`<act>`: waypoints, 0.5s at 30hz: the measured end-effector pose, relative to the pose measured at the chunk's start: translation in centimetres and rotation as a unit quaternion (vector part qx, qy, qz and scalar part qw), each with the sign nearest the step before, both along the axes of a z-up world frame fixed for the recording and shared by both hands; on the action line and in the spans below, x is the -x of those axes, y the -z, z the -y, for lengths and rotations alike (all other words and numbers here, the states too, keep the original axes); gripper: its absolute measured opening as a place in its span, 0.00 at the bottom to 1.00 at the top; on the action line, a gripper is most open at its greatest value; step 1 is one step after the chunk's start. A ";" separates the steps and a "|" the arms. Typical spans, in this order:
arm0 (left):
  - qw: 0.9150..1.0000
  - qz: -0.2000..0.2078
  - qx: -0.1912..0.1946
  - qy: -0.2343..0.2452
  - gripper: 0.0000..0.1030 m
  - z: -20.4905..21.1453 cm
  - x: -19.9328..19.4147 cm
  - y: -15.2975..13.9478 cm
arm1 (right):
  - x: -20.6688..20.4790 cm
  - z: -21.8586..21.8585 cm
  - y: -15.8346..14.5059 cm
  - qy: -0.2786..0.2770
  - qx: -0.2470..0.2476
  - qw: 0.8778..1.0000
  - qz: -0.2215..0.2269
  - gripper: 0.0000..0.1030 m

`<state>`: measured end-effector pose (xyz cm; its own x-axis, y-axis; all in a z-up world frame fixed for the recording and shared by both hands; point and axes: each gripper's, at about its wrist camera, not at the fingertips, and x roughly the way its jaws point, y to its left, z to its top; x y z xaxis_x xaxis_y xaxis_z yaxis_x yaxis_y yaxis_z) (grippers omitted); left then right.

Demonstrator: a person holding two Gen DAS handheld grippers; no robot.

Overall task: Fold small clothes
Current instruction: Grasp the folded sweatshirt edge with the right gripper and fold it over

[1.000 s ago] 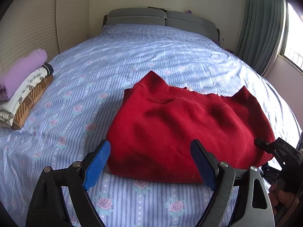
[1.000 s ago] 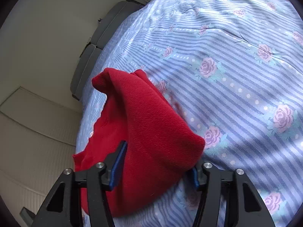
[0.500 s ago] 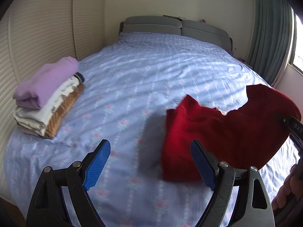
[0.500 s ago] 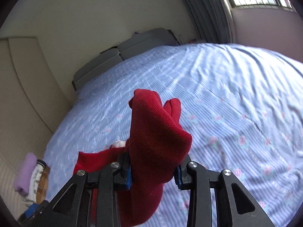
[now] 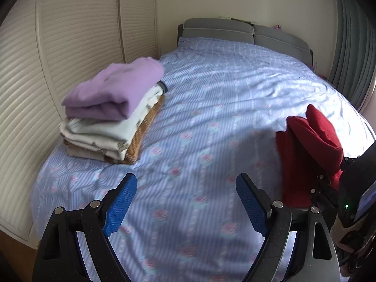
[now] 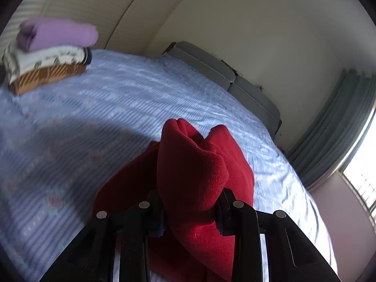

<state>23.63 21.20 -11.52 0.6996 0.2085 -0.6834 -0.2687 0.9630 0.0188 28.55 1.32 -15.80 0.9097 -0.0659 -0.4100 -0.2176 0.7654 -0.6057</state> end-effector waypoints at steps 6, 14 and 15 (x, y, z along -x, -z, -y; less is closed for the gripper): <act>1.000 -0.024 0.007 -0.011 0.84 -2.1 1.1 2.6 | 1.0 -2.8 3.4 -0.018 0.120 0.993 -0.001 0.32; 0.998 -0.052 0.022 -0.001 0.84 -2.0 0.9 5.3 | 2.4 -4.4 7.0 -0.036 0.227 0.973 -0.003 0.32; 0.998 -0.052 0.023 -0.001 0.84 -2.0 0.8 5.4 | 2.5 -4.4 7.1 -0.036 0.231 0.972 -0.002 0.32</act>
<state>22.81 23.20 -16.90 0.6235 0.1757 -0.7618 -0.2688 0.9632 0.0021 26.04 5.70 -22.89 0.9171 -0.1793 -0.3560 -0.2644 0.3947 -0.8799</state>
